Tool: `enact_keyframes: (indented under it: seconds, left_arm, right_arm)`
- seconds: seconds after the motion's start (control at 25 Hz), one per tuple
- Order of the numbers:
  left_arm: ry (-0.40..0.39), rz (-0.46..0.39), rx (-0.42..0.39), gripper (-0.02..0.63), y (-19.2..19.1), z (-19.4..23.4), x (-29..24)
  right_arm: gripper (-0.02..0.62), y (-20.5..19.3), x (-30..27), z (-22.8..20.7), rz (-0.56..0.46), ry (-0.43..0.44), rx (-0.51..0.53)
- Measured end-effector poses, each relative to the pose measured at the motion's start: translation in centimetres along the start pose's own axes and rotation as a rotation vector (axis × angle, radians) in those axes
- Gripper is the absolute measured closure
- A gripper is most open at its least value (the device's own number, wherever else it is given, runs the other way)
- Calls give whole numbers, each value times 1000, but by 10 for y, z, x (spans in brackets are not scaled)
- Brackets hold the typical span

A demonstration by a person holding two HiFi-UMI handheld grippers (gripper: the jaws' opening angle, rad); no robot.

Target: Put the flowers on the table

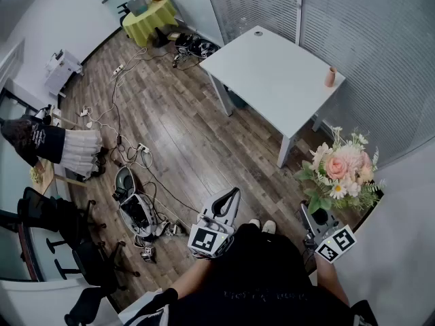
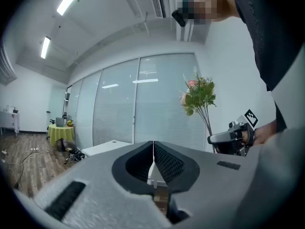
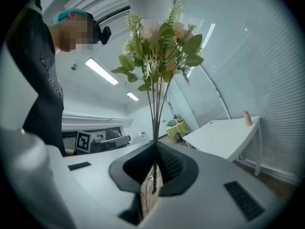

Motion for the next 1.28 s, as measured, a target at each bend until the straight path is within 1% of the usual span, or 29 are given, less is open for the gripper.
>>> enact_keyframes:
  seconds: [0.08,0.2,0.28,0.36,0.44,0.64,0.8,0.88,0.96,1.04,1.28]
  left_arm:
    - [11,3,17,588,3,0,9]
    - [16,6,16,588,7,1,17]
    - [14,3,10,588,9,3,14]
    - [18,-17,7,587,11,4,5]
    - [21,-33,4,588,12,3,4]
    - [2,-36,-8,587,-3,-1,4]
    - [-18,-37,0,587,-2,-6,-6]
    - [-27,-41,-4,587,-5,-5,-10]
    - [-30,-52,-14,588,-11,0,-20]
    - [-29,-56,-20,587,-13,10,-40]
    - [-27,-57,10,587,-5,45,-85]
  right_arm:
    - [560,1,3,7,10,-8,-2]
    - [559,4,6,16,11,-10,-4]
    - [560,8,6,15,9,-11,18]
    - [559,14,1,9,2,-5,40]
    - [560,15,-3,9,-2,8,42]
    - [560,7,-4,10,-9,9,37]
    - [560,10,-1,8,-10,-6,41]
    - [559,4,-3,6,-12,-9,36]
    - [560,4,-10,-4,-17,-4,24]
    - [560,15,-22,-20,-18,-2,15]
    - [560,49,-58,-47,-14,-13,15]
Point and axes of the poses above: the fingertips, and each gripper's own axes: x backward along the fingers, z to its left, y out of its top, the point moved 7 cm from there along x, backward along the fingers, and after that the axes turned 9 degrees about -x, right-handed, at the moved point
